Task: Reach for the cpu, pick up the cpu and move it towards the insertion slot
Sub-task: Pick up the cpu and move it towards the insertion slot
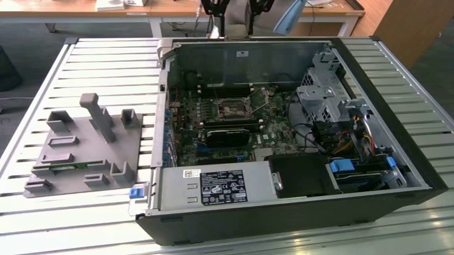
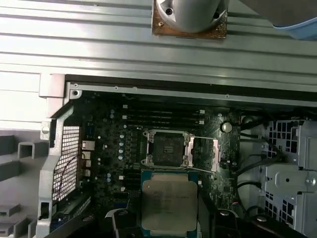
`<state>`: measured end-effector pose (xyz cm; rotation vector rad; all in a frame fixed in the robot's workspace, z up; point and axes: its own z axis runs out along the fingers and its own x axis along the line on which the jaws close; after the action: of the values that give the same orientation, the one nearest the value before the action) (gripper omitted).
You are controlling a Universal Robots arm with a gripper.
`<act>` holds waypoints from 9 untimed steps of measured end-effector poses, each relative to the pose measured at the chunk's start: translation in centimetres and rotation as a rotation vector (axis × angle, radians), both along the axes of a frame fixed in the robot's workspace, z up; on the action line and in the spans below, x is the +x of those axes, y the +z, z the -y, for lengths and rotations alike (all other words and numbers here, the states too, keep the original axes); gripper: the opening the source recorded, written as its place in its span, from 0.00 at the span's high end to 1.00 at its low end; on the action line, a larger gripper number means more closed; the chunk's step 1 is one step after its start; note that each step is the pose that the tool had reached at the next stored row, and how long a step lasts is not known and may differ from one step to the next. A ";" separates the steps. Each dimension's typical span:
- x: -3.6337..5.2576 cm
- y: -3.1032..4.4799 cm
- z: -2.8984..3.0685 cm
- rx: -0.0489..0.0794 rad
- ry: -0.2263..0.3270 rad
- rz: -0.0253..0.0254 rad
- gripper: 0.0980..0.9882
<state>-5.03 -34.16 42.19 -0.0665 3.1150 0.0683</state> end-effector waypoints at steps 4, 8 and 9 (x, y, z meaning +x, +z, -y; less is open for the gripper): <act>1.57 -0.21 -0.34 0.000 0.000 0.0000 0.50; 2.55 -0.32 -0.75 0.000 0.000 0.0002 0.50; 2.60 -0.33 -0.78 0.000 0.000 0.0003 0.50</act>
<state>-2.43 -33.38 41.86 -0.0666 3.1147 0.0686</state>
